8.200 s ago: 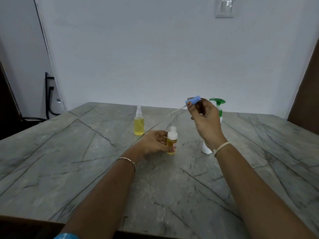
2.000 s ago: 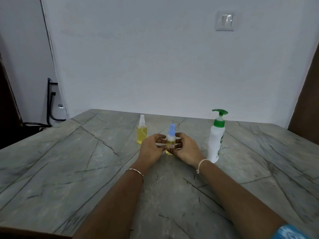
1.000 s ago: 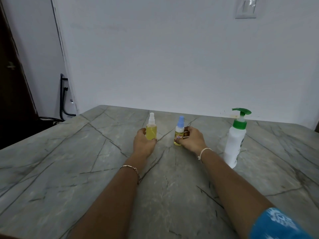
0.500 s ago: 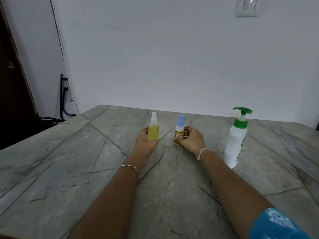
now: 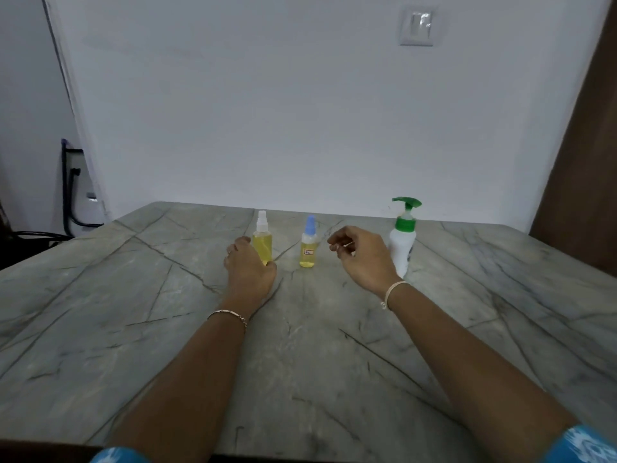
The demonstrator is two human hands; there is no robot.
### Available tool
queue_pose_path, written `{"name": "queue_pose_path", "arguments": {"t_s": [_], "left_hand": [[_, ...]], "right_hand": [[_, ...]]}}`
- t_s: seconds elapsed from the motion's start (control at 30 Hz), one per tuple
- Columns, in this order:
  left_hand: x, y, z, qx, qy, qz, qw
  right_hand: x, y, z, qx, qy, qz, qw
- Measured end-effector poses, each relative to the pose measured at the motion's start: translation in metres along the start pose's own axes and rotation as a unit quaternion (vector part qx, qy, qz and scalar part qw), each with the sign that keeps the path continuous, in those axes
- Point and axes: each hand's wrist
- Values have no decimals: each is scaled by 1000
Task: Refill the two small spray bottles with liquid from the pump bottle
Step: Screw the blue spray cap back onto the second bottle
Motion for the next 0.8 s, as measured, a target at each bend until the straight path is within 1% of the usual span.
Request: {"name": "queue_pose_path", "arguments": {"t_s": [0.07, 0.13, 0.2, 0.27, 0.33, 0.4, 0.47, 0.53, 0.6, 0.63, 0.7, 0.8], "left_hand": [[4, 9, 0, -22, -46, 56, 997], [6, 12, 1, -72, -53, 80, 993], [6, 15, 2, -128, -51, 104, 985], [6, 19, 2, -173, -65, 137, 973], [7, 21, 3, -200, -79, 164, 963], [8, 22, 3, -211, -87, 181, 957], [8, 21, 3, -216, -93, 187, 954], [8, 21, 3, -218, -96, 186, 953], [8, 22, 2, -220, -96, 184, 953], [9, 22, 2, -220, -95, 184, 953], [9, 22, 2, -220, -89, 180, 955], [9, 23, 1, -231, -85, 168, 955]], "right_hand": [[0, 14, -17, 13, -12, -1, 1000], [2, 26, -33, 47, -8, 18, 999], [8, 39, -49, 105, -2, 45, 993], [15, 48, -63, 171, 27, 62, 983], [25, 53, -73, 223, 49, 79, 970], [39, 49, -78, 242, 32, 107, 964], [53, 42, -79, 206, -9, 140, 968], [65, 35, -80, 109, -70, 171, 977], [71, 32, -80, 2, -133, 192, 972], [71, 30, -80, -27, -154, 199, 968], [71, 28, -78, -44, -187, 214, 958], [63, 26, -73, -38, -207, 226, 951]]}}
Point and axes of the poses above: each hand's wrist, its own y-axis away from the middle knuckle, its own z-axis out of the palm, x = y × z, and after that the axes turned 3 degrees about x, right-handed
